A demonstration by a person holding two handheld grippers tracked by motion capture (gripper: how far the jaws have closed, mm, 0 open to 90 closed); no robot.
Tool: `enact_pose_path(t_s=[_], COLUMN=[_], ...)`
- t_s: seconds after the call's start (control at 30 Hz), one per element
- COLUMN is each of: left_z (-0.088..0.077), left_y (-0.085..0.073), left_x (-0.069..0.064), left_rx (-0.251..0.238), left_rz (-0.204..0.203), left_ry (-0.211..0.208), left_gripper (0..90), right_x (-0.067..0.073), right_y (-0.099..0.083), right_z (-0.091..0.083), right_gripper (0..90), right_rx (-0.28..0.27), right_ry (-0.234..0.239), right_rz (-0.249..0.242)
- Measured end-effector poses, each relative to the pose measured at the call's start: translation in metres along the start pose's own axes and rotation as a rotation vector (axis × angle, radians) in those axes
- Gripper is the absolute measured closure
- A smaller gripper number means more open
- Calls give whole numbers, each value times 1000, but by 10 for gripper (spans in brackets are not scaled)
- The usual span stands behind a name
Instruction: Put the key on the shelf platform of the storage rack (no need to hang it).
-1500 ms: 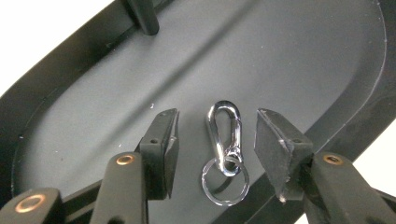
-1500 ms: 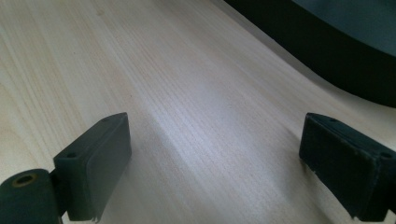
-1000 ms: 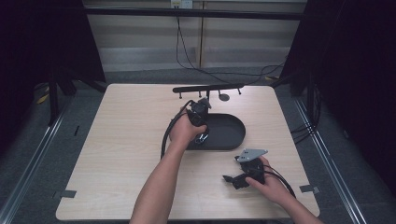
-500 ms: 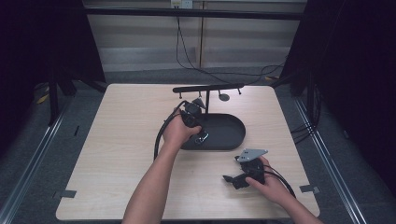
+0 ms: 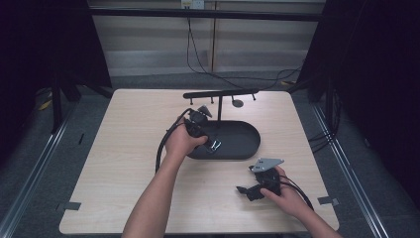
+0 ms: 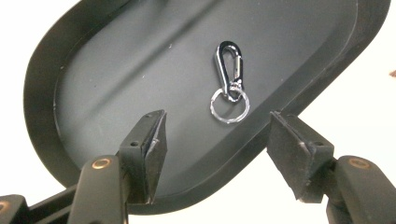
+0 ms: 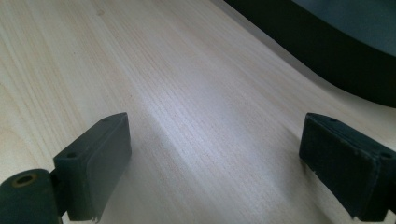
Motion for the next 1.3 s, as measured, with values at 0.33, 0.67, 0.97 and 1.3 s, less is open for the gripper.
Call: enact_pose_path(t_s=[0.33,0.67,0.97,1.3], left_z=[-2,-8,-8,-13], left_y=[-13,-24,-34,-48], left_x=[8,12,16,21], left_rx=[-35,-51,-65,-65], left_rz=[-15,-8,-13,-18], left_ry=[-10,1,0,6], left_gripper=[301,270,263,264], right_x=[0,0,0,0], right_y=[0,0,0,0], right_z=[0,0,0,0], right_gripper=[89,89,89,89], right_rx=[1,1,2,3], right_ry=[1,1,2,2], right_rz=[3,1,1,0])
Point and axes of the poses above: each handheld gripper's, and its own axes: z roughly forward along the jaws, y roughly out of its top, x roughly to its left, the point moved 7 cm from there along z, roughly forward along the jaws, and after that the axes turned 11 degrees about x, right-handed, at the moved point
